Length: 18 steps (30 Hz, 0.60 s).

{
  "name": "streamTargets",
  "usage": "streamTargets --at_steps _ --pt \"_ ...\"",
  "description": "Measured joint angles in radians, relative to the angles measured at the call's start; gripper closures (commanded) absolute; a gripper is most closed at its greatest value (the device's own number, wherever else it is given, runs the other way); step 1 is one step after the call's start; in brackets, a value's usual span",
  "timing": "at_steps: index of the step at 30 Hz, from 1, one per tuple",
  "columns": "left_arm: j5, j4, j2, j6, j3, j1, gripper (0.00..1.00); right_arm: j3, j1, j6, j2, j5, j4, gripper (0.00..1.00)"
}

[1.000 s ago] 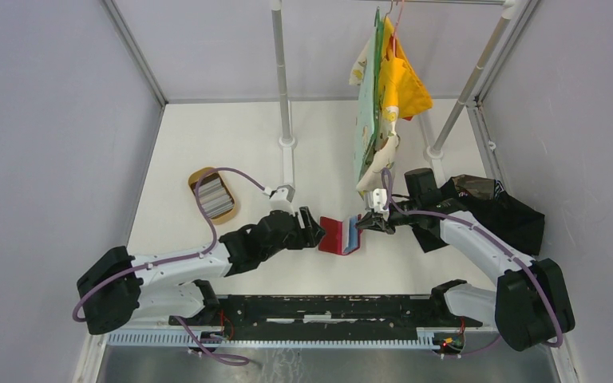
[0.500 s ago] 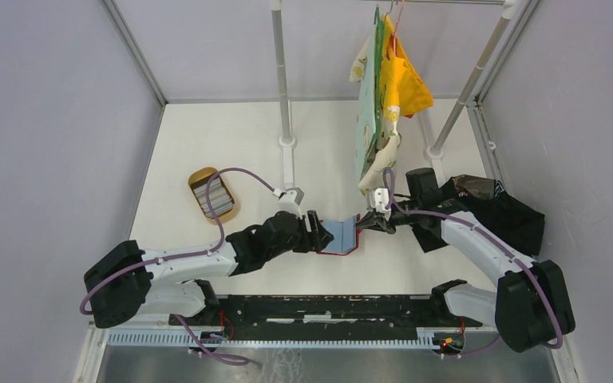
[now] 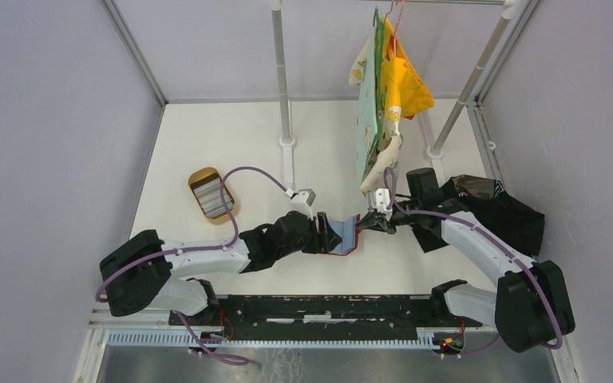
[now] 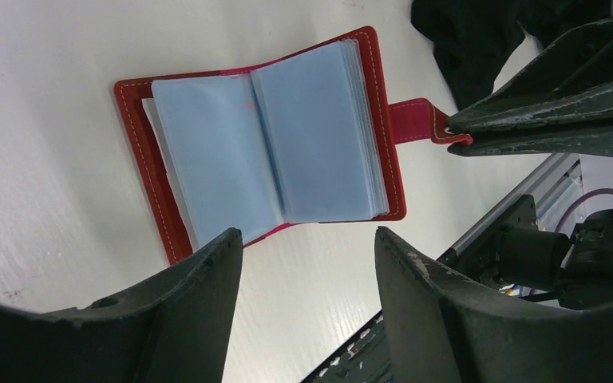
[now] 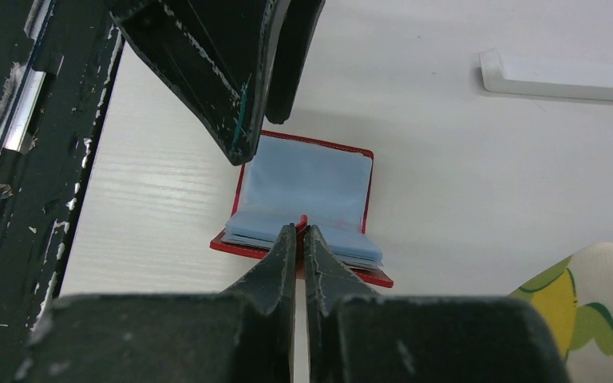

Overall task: Put the credit cards into the card holder
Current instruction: Open the card holder at the center of the board.

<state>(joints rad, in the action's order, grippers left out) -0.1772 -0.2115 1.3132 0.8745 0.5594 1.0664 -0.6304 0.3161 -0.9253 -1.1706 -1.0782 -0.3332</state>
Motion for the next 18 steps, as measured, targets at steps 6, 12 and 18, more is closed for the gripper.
streamTargets --at_steps 6,12,18 --pt "0.012 -0.017 0.071 -0.002 0.026 0.003 0.26 0.000 -0.003 -0.006 0.000 -0.006 -0.005 1.00" --pt "0.025 -0.032 0.119 -0.005 0.063 0.003 0.25 0.000 -0.003 -0.008 0.000 -0.006 -0.005 1.00" --pt "0.031 -0.039 0.180 -0.005 0.099 0.003 0.25 0.000 -0.003 -0.012 0.000 -0.011 -0.006 1.00"
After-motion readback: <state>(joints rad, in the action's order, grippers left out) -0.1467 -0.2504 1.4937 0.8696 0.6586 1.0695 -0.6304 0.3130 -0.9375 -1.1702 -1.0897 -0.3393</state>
